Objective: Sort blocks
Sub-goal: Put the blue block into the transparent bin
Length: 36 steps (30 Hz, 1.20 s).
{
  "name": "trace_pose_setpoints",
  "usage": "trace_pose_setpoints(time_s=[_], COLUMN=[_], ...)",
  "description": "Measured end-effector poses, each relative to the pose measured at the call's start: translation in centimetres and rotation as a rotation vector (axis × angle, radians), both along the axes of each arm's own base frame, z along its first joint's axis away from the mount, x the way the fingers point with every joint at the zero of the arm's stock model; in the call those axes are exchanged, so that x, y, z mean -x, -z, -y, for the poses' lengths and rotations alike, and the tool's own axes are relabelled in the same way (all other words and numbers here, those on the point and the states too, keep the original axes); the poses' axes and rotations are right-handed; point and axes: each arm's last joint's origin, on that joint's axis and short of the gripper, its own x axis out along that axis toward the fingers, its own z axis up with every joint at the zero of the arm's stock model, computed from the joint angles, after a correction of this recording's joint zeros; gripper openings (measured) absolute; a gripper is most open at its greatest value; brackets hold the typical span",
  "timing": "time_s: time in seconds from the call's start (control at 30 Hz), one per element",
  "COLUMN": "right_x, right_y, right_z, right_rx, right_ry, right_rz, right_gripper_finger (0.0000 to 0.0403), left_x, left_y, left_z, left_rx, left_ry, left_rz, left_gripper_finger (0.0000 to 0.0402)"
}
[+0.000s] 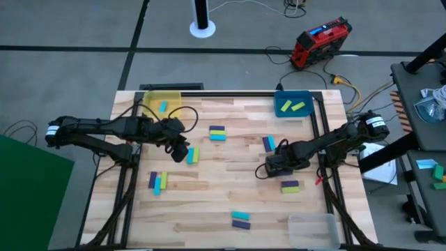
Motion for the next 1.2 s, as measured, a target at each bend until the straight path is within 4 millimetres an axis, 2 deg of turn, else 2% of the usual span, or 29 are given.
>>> trace_pose_setpoints(time_s=[0.2, 0.5, 0.63, 1.2], right_x=[0.0, -0.3, -0.4, 0.9], right_y=[0.2, 2.9, 3.3, -0.8], right_z=[0.0, -0.1, 0.0, 0.3], right_rx=[-0.006, 0.027, 0.038, 0.037], right_ry=[0.026, 0.001, -0.019, 0.043], right_rz=[-0.014, -0.098, -0.108, 0.033], right_gripper_finger=[0.038, 0.038, 0.038, 0.0379], left_x=[0.0, 0.0, 0.0, 0.0], left_y=[0.0, 0.0, 0.0, 0.0], left_z=[0.0, 0.0, 0.0, 0.0], left_rx=[0.0, 0.002, 0.002, -0.01], left_ry=[0.0, -0.002, -0.002, -0.008], left_rz=[0.0, 0.0, 0.001, -0.003], left_gripper_finger=[0.0097, 0.0097, 0.0097, 0.0097])
